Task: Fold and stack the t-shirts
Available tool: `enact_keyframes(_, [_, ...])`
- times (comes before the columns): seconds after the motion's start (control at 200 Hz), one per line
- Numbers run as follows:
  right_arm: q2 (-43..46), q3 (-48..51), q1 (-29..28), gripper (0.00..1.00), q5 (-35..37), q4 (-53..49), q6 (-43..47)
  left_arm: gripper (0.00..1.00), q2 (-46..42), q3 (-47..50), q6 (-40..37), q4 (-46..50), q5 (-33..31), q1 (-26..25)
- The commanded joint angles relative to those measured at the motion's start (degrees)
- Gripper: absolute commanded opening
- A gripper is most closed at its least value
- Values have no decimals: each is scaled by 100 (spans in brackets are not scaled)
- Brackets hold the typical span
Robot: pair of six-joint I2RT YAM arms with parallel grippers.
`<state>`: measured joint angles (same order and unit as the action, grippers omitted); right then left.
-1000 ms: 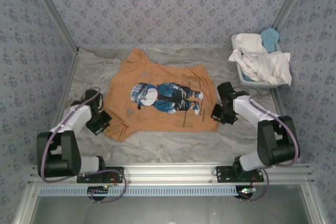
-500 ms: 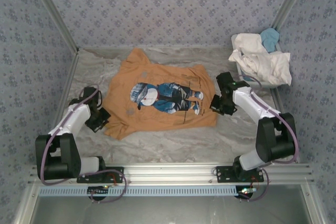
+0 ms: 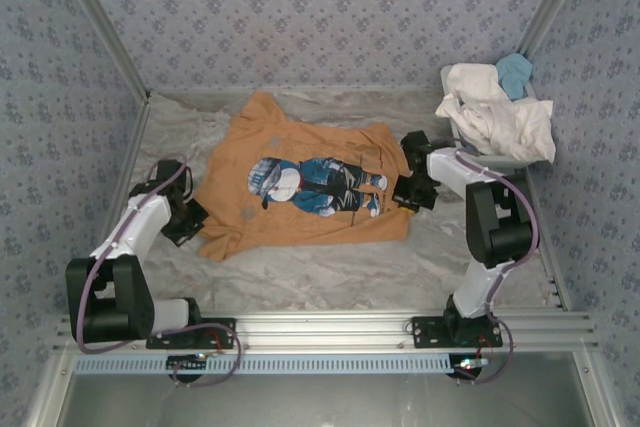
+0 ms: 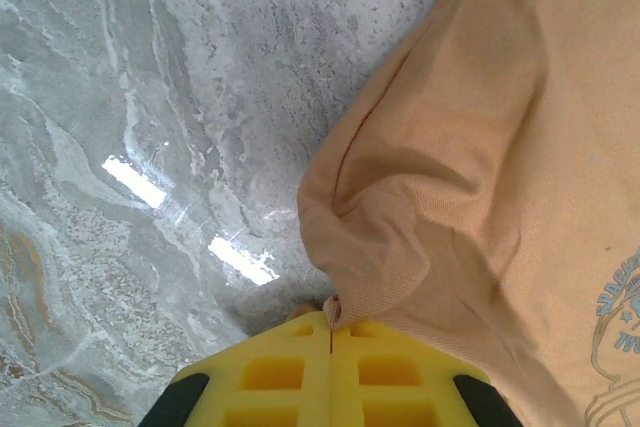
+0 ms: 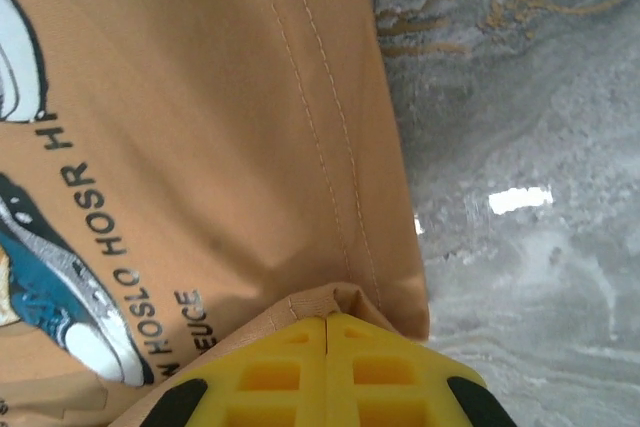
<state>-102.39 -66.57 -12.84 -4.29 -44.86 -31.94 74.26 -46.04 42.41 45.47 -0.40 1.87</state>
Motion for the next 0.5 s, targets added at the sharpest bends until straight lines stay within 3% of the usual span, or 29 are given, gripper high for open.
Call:
enact_keyframes(0.0, [-189,-123,118,2,-78,72,164,0,-11,-99,-106,173,-75,20])
enact_keyframes(0.155, [246,-258,244,32,-15,-151,55,0,-25,-98,-115,202,18,8])
enact_keyframes(0.24, [859,96,248,42,150,-295,-164,0,-56,-85,-131,225,23,13])
enact_keyframes(0.495, [2340,1636,-148,40,-479,-57,-1840,0,-123,-33,-159,228,73,12])
